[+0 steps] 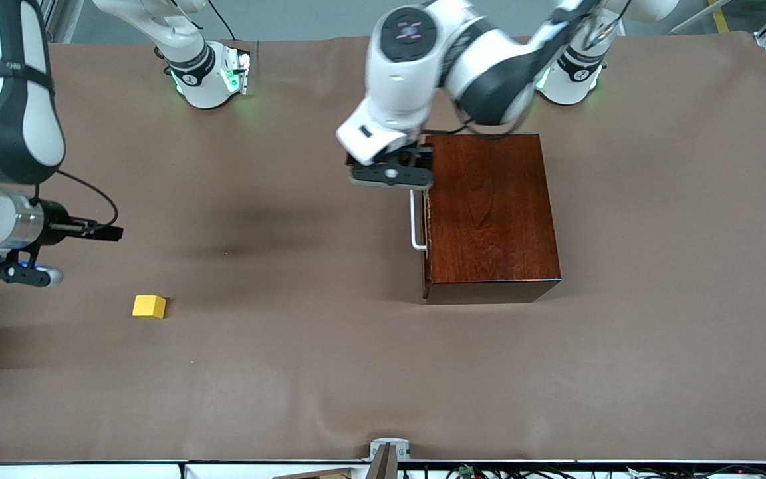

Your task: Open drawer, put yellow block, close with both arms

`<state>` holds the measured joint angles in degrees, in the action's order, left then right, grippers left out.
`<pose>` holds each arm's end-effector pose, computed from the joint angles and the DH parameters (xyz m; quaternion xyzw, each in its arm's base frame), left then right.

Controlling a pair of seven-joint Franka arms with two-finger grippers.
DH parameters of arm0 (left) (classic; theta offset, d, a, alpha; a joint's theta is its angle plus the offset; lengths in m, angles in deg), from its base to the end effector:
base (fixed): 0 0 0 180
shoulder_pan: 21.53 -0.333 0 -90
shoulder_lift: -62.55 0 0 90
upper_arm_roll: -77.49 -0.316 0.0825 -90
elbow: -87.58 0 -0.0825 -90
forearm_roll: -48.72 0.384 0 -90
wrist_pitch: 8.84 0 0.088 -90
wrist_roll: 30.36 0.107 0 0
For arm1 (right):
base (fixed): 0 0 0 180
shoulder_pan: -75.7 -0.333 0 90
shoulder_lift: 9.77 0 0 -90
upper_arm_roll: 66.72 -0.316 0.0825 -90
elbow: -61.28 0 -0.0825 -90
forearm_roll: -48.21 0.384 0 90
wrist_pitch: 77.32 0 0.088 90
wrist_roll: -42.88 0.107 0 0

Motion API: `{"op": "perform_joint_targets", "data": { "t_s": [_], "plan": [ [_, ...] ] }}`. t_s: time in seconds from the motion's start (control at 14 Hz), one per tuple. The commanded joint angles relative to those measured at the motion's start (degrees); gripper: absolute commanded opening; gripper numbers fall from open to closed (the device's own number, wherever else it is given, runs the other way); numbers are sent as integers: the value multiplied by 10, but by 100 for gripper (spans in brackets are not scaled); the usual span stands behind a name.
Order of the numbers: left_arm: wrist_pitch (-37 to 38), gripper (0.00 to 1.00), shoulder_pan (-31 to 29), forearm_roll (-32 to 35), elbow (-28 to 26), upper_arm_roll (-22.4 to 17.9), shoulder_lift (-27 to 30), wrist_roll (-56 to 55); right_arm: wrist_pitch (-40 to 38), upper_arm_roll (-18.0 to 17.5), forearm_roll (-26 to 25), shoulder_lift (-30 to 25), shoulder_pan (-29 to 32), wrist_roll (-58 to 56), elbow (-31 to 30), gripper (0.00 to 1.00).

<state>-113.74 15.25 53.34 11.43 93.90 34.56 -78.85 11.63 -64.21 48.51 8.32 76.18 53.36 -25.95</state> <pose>0.4565 -0.5325 0.4639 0.9989 -0.0337 -0.0108 0.0297 0.6223 -0.0289 0.4586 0.9830 -0.1163 -0.1416 0.0136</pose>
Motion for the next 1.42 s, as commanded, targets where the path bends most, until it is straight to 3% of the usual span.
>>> {"op": "perform_joint_targets", "data": {
  "t_s": [0.0, 0.28, 0.64, 1.35],
  "plan": [
    [-7, 100, 46, 22, 27, -35, -48, -26, -8, -6, 0, 13, 13, 10, 29, 100],
    [-8, 100, 115, 23, 25, -117, -85, -34, -9, -7, 4, 20, 22, 3, 27, 100],
    [0, 100, 117, 80, 22, -118, -109, -26, -2, -7, 4, 20, 22, 1, 23, 100],
    [27, 100, 111, 80, 12, -121, -126, 54, 2, -7, 4, 20, 25, 1, 21, 100]
  ]
}}
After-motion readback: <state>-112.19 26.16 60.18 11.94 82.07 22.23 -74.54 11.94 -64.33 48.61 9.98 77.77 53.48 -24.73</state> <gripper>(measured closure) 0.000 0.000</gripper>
